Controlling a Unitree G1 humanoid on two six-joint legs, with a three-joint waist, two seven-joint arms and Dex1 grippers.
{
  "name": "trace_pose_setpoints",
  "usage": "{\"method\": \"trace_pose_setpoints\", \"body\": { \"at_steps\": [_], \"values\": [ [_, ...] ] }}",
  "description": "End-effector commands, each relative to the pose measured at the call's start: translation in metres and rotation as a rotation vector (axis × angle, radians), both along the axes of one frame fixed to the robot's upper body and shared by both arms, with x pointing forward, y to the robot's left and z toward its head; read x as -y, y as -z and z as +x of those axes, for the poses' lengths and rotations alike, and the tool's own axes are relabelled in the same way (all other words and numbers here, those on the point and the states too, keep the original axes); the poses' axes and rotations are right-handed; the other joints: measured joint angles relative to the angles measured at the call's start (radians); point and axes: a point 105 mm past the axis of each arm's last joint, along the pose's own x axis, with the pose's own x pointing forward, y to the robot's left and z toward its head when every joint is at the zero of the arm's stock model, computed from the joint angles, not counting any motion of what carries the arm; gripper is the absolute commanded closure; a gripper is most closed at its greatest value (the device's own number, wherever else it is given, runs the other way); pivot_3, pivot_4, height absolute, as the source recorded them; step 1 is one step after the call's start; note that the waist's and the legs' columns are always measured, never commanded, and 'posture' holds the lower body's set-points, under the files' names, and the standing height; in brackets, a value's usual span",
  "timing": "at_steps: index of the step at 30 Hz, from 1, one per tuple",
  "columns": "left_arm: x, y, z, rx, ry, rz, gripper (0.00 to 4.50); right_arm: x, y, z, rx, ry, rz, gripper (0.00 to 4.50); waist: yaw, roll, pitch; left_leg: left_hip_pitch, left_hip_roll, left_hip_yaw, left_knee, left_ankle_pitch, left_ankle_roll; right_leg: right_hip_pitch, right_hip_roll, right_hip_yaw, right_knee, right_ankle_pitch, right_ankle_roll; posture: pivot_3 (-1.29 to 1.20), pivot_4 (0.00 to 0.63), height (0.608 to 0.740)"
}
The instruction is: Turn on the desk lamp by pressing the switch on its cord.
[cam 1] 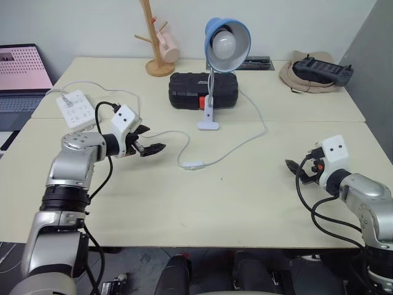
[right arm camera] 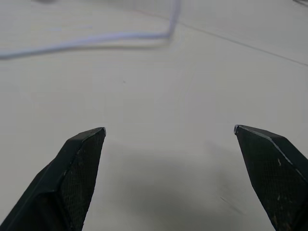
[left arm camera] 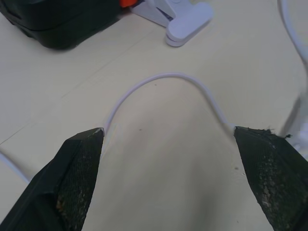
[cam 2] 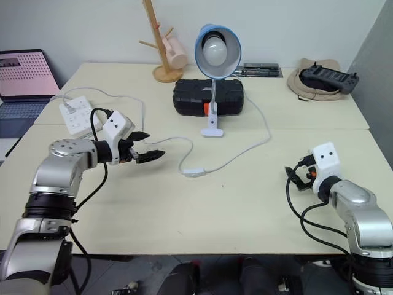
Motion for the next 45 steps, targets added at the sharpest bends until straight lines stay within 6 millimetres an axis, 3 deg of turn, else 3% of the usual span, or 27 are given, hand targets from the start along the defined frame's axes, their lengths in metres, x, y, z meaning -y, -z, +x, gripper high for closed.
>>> {"method": "trace_pose_setpoints", "body": {
  "at_steps": [1, 6, 11, 17, 30, 33, 35, 45],
  "values": [
    [-0.001, -0.013, -0.010, -0.002, 0.096, 0.060, 0.00, -0.039, -0.028, -0.021, 0.025, -0.293, 0.033, 0.01, 0.001, 0.000, 0.000, 0.000, 0.000, -0.001, 0.000, 0.000, 0.000, 0.000, 0.000, 0.000, 0.000, 0.000, 0.000, 0.00, 0.150, 0.740],
    [0.009, -0.004, -0.019, -0.032, 0.259, 0.188, 0.00, -0.059, -0.019, -0.034, -0.061, -0.456, 0.019, 0.01, 0.009, 0.000, 0.000, 0.000, 0.000, -0.001, 0.001, 0.000, 0.000, 0.001, 0.000, -0.001, -0.001, 0.000, 0.000, 0.00, 0.150, 0.740],
    [0.045, -0.003, -0.016, -0.013, 0.456, 0.217, 0.00, -0.078, -0.018, -0.044, -0.095, -0.559, 0.035, 0.01, 0.015, 0.000, 0.000, -0.001, 0.000, -0.002, 0.002, 0.000, 0.000, 0.001, 0.000, -0.002, -0.001, 0.000, 0.000, 0.00, 0.150, 0.740],
    [0.073, 0.018, -0.013, -0.012, 0.613, 0.269, 0.00, -0.085, -0.013, -0.052, -0.109, -0.571, 0.041, 0.01, 0.009, 0.000, 0.000, -0.001, 0.000, -0.001, 0.002, 0.000, 0.000, 0.001, 0.000, -0.001, -0.001, 0.000, 0.000, 0.00, 0.150, 0.740],
    [0.084, 0.033, -0.001, -0.019, 0.717, 0.349, 0.00, -0.082, -0.012, -0.059, -0.105, -0.511, 0.049, 0.01, 0.009, -0.001, 0.000, -0.002, -0.001, -0.001, 0.002, 0.000, 0.000, 0.001, 0.001, -0.001, -0.001, 0.000, 0.000, 0.00, 0.150, 0.740],
    [0.090, 0.033, 0.001, -0.026, 0.728, 0.317, 0.47, -0.078, -0.013, -0.059, -0.099, -0.486, 0.053, 0.00, 0.009, -0.001, 0.000, -0.002, -0.001, -0.002, 0.002, 0.000, 0.000, 0.001, 0.001, -0.002, -0.001, 0.000, 0.000, 0.00, 0.150, 0.740],
    [0.091, 0.035, 0.002, -0.029, 0.728, 0.322, 1.08, -0.077, -0.013, -0.059, -0.101, -0.481, 0.054, 0.00, 0.009, -0.001, 0.000, -0.002, -0.001, -0.002, 0.002, 0.000, 0.000, 0.001, 0.001, -0.002, -0.001, 0.000, 0.000, 0.00, 0.150, 0.740],
    [0.087, 0.041, 0.002, -0.040, 0.736, 0.353, 3.07, -0.075, -0.014, -0.059, -0.100, -0.466, 0.052, 0.00, 0.008, -0.001, 0.000, -0.002, -0.001, -0.002, 0.002, 0.000, 0.000, 0.001, 0.002, -0.001, -0.001, 0.000, 0.000, 0.00, 0.150, 0.740]
  ]
}}
